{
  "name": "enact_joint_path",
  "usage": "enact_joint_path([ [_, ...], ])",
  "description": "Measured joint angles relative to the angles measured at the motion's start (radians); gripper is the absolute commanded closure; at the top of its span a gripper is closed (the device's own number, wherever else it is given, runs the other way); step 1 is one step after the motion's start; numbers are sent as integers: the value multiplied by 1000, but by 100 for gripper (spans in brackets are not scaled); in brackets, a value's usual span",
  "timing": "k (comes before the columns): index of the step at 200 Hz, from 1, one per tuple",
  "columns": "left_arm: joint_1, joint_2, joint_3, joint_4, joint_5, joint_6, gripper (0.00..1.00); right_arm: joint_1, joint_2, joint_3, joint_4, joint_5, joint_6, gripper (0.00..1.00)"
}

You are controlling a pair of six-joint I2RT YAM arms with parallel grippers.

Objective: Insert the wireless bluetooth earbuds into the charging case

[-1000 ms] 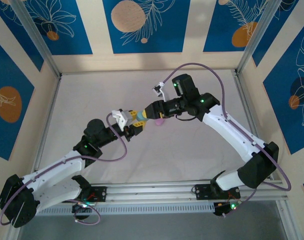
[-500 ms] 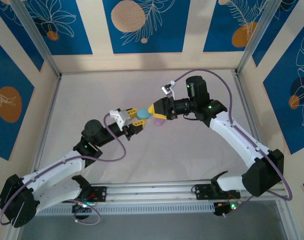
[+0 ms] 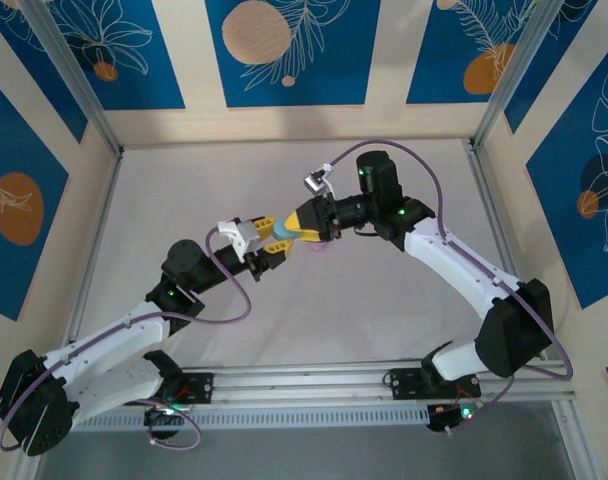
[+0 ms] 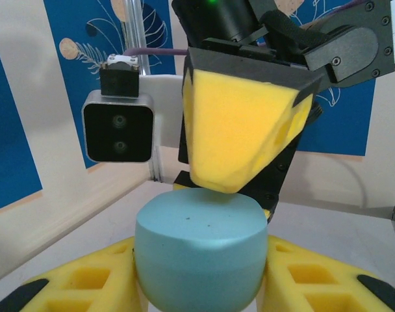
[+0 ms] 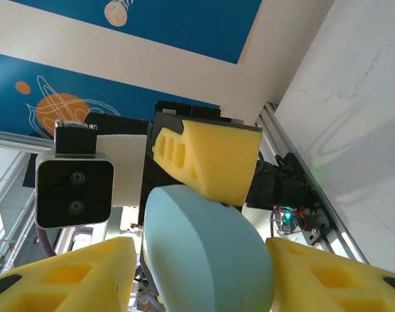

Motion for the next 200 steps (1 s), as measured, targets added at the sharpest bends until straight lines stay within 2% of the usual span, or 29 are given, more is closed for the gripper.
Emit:
enact_joint_path([
  [26,0,-8,0,-3,2,0,58,0,11,-5,47,-13,35,66],
  [64,0,-10,0,-12,-2,8,50,-7,12,-18,72,-20,58,81],
  [79,0,-10,0,-19,-9,19,43,-14,10,-35,77,-17,61,82],
  [100,-1,-10,-1,-33,-21,29,27,-31,-3,-72,87,-3,72,83],
  [117,-1,-13,-2,-45,-32,25,20,-51,-25,-104,99,16,80,83],
  [145,-1,-56,-21,-72,-65,27,15,-95,-75,-168,104,76,79,83],
  [165,-1,-106,-32,-90,-115,26,10,-116,-81,-208,44,177,42,82],
  [200,-1,-163,-35,-125,-212,23,7,-102,47,-259,-47,335,-19,81],
])
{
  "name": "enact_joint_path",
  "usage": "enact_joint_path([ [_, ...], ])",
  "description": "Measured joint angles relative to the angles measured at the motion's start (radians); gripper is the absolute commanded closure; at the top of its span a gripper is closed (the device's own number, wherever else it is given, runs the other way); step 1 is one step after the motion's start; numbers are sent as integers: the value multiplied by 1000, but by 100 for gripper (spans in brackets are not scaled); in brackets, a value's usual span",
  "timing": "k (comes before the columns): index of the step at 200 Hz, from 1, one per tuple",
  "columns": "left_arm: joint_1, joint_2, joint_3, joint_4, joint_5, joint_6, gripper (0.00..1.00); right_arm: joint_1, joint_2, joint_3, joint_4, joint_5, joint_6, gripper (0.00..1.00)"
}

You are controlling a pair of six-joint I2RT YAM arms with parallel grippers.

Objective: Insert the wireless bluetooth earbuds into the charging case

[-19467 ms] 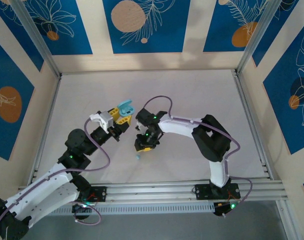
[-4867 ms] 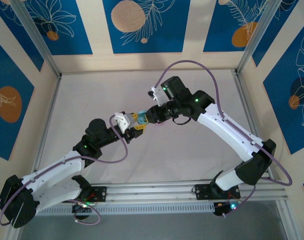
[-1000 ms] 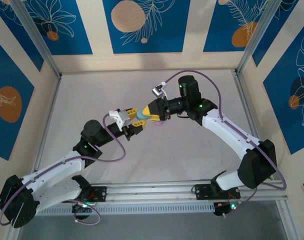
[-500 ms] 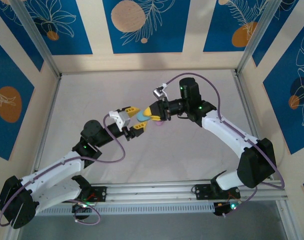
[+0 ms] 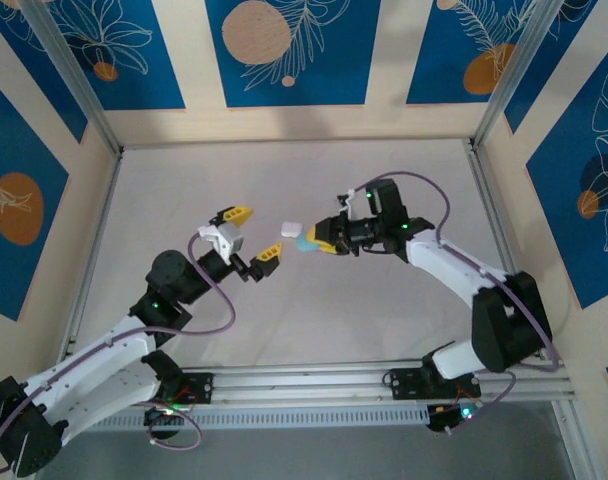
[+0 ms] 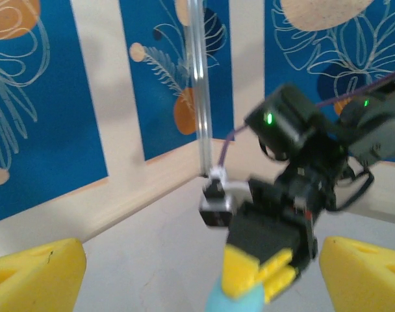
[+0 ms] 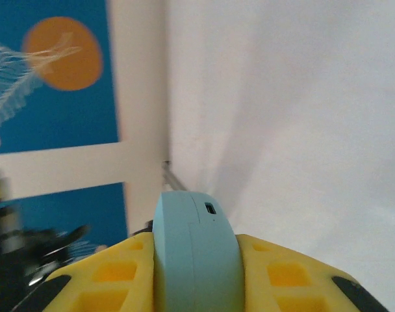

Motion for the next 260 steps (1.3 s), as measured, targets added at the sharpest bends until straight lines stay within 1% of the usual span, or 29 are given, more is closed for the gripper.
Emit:
enact_joint_path([
  [34,0,-5,0,-36,-46,0,6,66,185,-30,-8,80,-8,80],
  [55,0,-3,0,-52,-57,0,6,90,269,-31,21,92,-4,80],
  [80,0,-3,0,-77,-64,0,5,95,320,-31,51,114,-2,77],
  [111,0,-6,0,-101,-88,0,5,93,333,-30,47,165,-17,75],
  [123,0,-9,0,-105,-96,0,5,90,336,-30,42,181,-24,72],
  [142,0,-10,0,-105,-105,0,5,83,336,-31,41,188,-35,69],
  [152,0,-10,0,-107,-109,0,4,79,336,-31,40,189,-43,65],
  [158,0,-9,0,-107,-109,0,5,78,335,-31,39,192,-48,60],
  [167,0,-9,0,-108,-110,0,4,76,333,-32,35,197,-53,55],
  [183,0,-9,0,-112,-113,0,4,69,311,-48,13,238,-68,46],
  [201,0,-9,0,-123,-119,0,4,62,264,-64,-39,286,-87,41],
  [228,0,-9,0,-135,-150,0,4,42,145,-69,-156,404,-121,36],
  [243,0,-8,2,-154,-193,4,3,32,40,-68,-228,513,-145,35],
  [251,0,-7,4,-168,-227,8,0,29,-29,-63,-272,599,-162,34],
  [260,0,-3,5,-181,-279,15,0,27,-101,-56,-304,693,-185,33],
])
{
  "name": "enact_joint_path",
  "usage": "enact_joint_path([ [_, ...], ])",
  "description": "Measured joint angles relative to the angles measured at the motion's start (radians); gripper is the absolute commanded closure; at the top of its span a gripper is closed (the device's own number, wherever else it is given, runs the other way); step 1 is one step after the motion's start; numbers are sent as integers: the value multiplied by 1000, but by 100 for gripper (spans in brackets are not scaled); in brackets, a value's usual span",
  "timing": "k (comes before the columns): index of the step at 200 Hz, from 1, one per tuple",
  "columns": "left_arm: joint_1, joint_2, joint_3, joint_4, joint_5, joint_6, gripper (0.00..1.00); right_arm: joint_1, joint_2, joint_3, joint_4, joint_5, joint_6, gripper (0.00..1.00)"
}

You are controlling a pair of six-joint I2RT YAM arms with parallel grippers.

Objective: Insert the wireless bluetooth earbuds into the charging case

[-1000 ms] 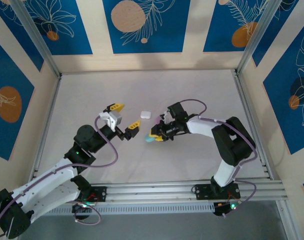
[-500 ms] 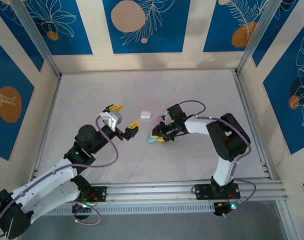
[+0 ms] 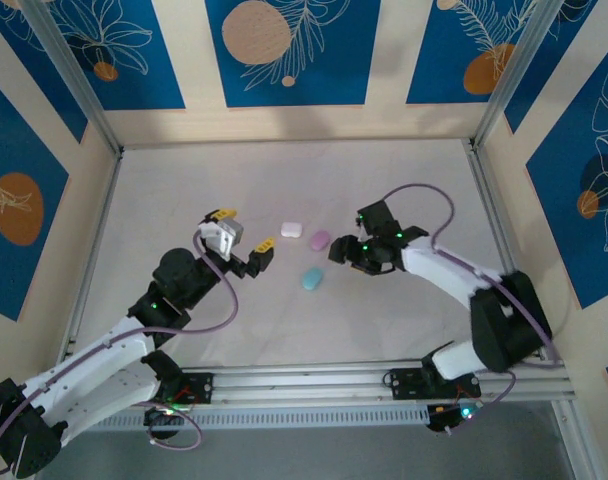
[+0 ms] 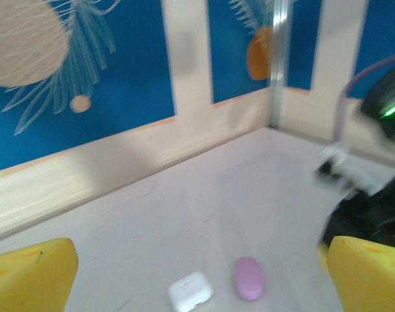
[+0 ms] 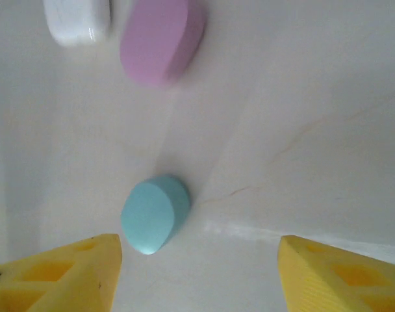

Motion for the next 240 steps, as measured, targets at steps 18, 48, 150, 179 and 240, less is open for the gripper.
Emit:
enact_joint_path([
  [18,18,22,5,-25,-116,16,0,-24,-151,0,6,201,-93,27],
  [48,169,85,6,-64,-226,5,0,-167,-276,-137,255,394,-298,22],
  [150,499,397,-151,148,-284,-28,0,-439,103,-318,777,5,-681,29],
  [179,504,531,-230,359,-258,6,0,-423,72,-357,881,-85,-731,29],
  [240,547,768,-245,678,-167,34,0,-439,70,-431,1046,-141,-726,27],
])
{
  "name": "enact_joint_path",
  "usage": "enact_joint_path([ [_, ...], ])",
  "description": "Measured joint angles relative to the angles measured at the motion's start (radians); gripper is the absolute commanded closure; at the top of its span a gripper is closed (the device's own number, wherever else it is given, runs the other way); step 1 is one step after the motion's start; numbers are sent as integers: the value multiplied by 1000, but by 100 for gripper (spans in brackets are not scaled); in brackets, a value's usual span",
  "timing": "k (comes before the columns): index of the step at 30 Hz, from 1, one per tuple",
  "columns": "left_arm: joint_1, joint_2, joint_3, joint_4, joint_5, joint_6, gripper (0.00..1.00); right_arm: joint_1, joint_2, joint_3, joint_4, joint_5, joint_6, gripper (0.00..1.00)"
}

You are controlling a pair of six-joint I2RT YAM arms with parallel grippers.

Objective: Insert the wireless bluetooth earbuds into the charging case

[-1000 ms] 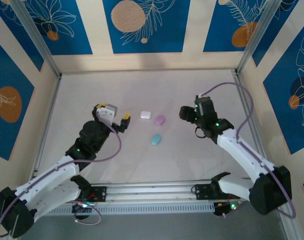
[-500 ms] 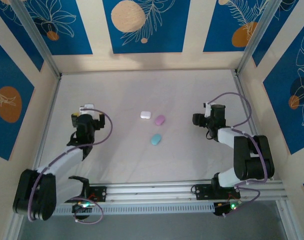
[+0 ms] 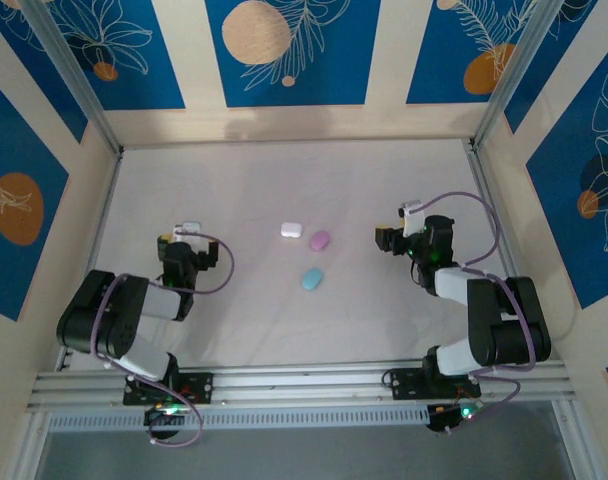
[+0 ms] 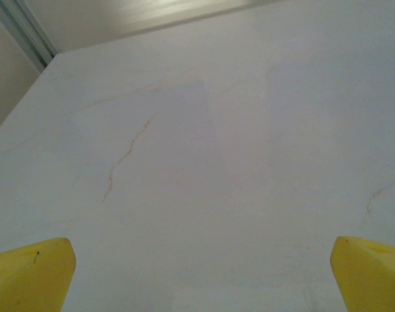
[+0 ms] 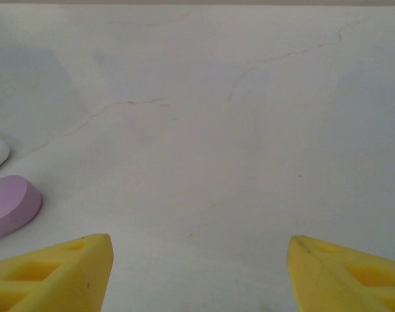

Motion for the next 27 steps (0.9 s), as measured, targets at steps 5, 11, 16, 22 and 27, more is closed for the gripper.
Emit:
enact_joint_path([
  [5,28,7,53,-37,13,-24,0,-44,80,-23,121,24,57,24],
  [11,54,7,80,-48,26,-49,0,-24,92,-31,148,115,85,1],
  [16,54,7,80,-53,37,-49,0,-13,92,-35,173,164,92,1],
  [22,54,7,80,-55,48,-49,0,-7,92,-37,180,168,92,1],
  [27,54,7,80,-58,54,-49,0,-19,92,-37,180,156,92,1],
])
